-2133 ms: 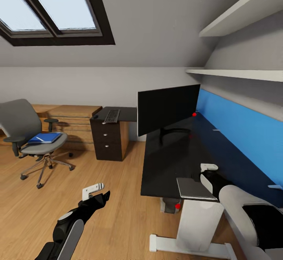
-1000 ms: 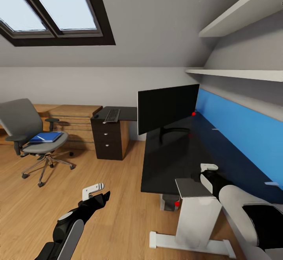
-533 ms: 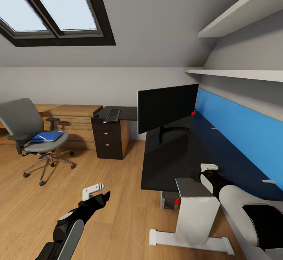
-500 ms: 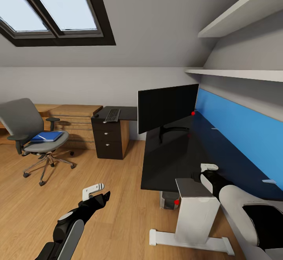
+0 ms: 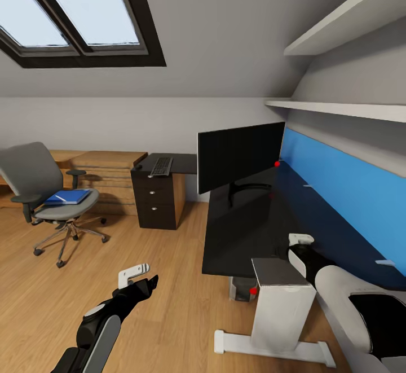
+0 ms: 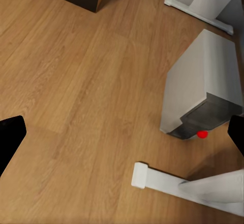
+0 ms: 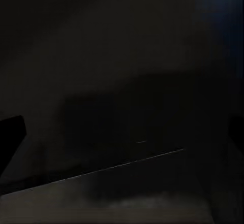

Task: In the bedroom, organize the workspace by keeping the computer under the desk, ensuring the monitor is on the desk, placing the keyboard on the desk next to the monitor, placing the mouse on the desk next to the keyboard, moving the folder from the swivel chair onto the desk next to the mouse, stacking the notebook on top of the folder with the pen on top of the notebook, and positioning the swivel chair next to the desk.

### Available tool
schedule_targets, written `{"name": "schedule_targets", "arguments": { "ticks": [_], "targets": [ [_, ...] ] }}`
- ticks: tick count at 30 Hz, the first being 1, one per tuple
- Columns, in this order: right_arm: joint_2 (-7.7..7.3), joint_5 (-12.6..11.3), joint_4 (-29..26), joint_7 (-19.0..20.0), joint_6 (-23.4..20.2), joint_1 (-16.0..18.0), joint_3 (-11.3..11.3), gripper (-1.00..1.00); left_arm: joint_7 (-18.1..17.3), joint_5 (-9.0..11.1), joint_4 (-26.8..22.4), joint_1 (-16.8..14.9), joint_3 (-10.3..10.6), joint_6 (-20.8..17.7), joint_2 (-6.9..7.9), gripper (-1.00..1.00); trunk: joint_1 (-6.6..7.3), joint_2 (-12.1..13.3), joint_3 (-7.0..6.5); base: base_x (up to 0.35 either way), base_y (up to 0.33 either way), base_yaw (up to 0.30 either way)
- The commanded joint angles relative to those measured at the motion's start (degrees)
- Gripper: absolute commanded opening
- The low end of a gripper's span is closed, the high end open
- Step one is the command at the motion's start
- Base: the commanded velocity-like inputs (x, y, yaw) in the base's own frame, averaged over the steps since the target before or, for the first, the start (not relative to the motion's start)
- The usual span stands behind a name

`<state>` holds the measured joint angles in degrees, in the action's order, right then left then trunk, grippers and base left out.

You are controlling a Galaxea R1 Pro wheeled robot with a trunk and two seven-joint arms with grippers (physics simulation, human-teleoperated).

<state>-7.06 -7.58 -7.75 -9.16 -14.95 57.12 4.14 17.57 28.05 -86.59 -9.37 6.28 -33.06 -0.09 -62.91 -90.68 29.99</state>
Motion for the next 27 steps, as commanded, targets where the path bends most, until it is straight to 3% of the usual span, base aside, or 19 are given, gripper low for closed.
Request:
{"name": "schedule_targets", "arguments": {
  "ticks": [1, 10, 27],
  "targets": [
    [-0.08, -0.6, -0.1, -0.3, 0.9, 0.0, 0.4, 1.0, 0.5, 0.6, -0.1, 0.0, 0.0, -0.2, 0.0, 1.0, 0.23, 0.4, -0.12, 0.0, 0.0, 0.0],
    [-0.22, -0.7, -0.6, -0.4, 4.3, 0.0, 0.3, 1.0, 0.5, 0.6, -0.1, 0.0, 0.1, -0.2, 0.0, 1.0, 2.21, 4.0, -1.74, 0.0, 0.0, 0.0],
    [-0.95, -2.6, -8.6, -0.4, 2.6, -0.7, 0.0, 1.0, 0.5, 0.3, 0.4, 0.0, 0.1, -0.1, -0.01, 1.0, 5.94, 10.8, -4.79, 0.0, 0.0, 0.0]
  ]
}}
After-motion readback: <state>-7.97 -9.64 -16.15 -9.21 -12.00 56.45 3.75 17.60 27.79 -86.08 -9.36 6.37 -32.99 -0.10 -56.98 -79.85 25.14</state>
